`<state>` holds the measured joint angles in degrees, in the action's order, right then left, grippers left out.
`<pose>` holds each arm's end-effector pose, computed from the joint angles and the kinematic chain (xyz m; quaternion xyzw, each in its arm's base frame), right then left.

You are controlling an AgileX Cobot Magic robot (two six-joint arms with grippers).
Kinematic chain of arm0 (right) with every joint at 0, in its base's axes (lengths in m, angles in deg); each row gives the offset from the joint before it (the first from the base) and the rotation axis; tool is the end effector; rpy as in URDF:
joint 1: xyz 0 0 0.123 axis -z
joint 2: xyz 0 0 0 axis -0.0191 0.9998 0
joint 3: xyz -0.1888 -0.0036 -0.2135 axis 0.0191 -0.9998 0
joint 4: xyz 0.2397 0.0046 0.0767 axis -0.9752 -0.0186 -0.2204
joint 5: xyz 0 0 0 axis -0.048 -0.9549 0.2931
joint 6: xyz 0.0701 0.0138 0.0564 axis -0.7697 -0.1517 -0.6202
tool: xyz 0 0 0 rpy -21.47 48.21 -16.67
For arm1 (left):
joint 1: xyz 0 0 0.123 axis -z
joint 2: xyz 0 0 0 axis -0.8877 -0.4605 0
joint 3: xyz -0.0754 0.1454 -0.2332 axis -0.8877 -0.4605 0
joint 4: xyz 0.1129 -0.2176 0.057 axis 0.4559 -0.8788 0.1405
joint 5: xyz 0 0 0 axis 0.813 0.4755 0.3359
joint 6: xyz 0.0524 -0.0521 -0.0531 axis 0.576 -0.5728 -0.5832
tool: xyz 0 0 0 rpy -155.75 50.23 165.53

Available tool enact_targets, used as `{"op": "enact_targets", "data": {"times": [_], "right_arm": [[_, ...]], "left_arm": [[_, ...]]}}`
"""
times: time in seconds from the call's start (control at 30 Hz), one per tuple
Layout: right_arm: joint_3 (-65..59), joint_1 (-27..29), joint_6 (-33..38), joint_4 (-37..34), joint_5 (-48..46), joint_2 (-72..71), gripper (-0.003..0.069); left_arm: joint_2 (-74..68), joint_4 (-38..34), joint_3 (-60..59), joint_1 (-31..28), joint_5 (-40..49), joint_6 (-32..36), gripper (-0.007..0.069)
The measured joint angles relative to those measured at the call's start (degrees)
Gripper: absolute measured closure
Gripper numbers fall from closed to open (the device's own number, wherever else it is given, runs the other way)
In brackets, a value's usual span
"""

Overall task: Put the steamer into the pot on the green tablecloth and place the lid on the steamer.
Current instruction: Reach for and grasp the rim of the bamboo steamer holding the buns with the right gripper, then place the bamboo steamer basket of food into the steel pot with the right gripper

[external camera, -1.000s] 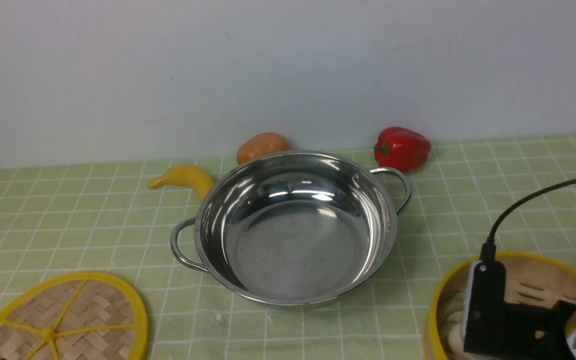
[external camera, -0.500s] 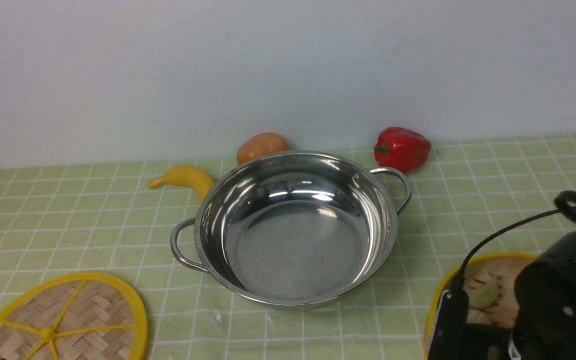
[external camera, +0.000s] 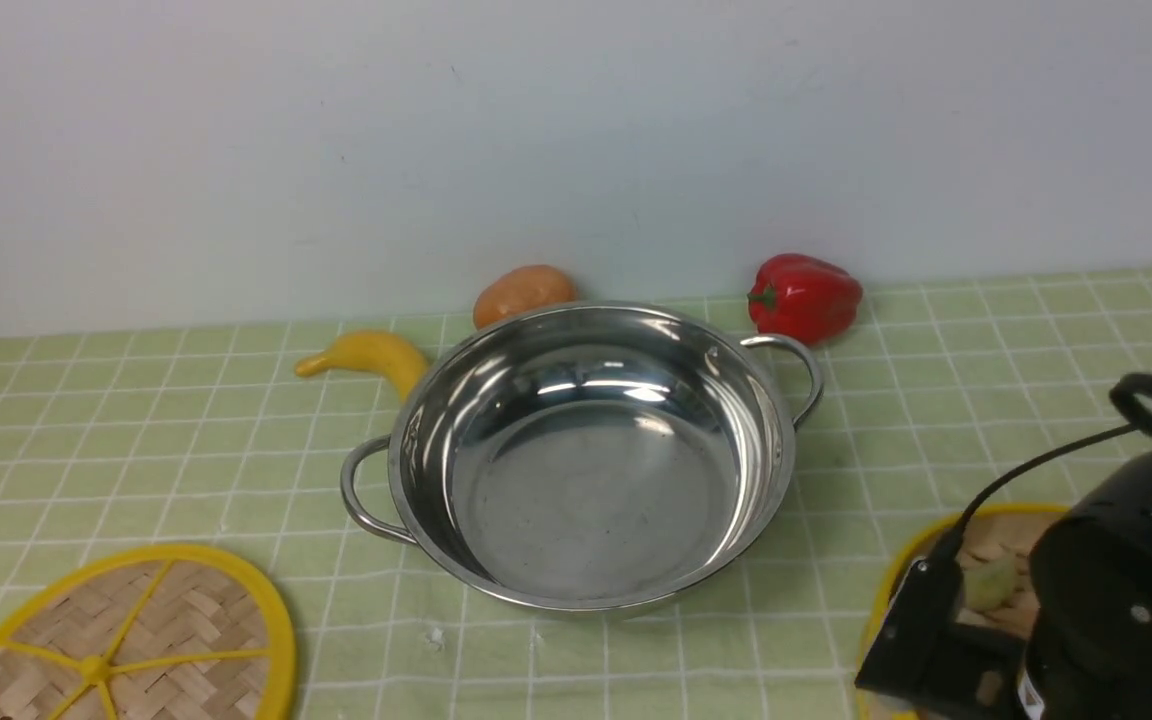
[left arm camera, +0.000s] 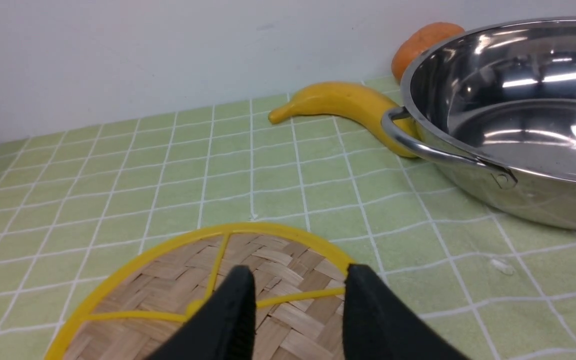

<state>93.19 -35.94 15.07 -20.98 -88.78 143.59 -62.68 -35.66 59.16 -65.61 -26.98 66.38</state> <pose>0.1746 0.1379 0.1814 0.3923 -0.9159 -0.0067 0.0850 0.0539 -0.0056 0.1805 0.0636 0.7884 0.0230 0.6115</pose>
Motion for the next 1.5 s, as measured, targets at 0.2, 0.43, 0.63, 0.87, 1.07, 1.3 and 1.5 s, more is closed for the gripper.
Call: {"op": "enact_targets", "data": {"times": [0.2,0.43,0.63,0.87,1.07,1.3,1.5], "right_arm": [[6.71,0.00,-5.75,-0.67,-7.61,-7.75,0.0603],[20.18,0.00,-2.88,2.95,-9.45,-9.27,0.0603],[34.94,-0.11,9.22,2.05,-10.43,0.41,0.0603],[48.77,-2.96,16.49,2.14,-10.47,13.32,0.0603],[58.91,-7.72,18.99,2.66,-10.42,24.04,0.0603],[64.97,-9.74,20.16,6.84,-10.34,34.00,0.0603],[65.25,-9.74,18.82,9.08,-10.41,38.06,0.0603]], "left_arm": [[0.00,0.00,0.00,0.00,0.00,0.00,0.0382],[0.00,0.00,0.00,0.00,0.00,0.00,0.0382],[0.00,0.00,0.00,0.00,0.00,0.00,0.0382],[0.00,0.00,0.00,0.00,0.00,0.00,0.0382],[0.00,0.00,0.00,0.00,0.00,0.00,0.0382],[0.00,0.00,0.00,0.00,0.00,0.00,0.0382],[0.00,0.00,0.00,0.00,0.00,0.00,0.0382]]}}
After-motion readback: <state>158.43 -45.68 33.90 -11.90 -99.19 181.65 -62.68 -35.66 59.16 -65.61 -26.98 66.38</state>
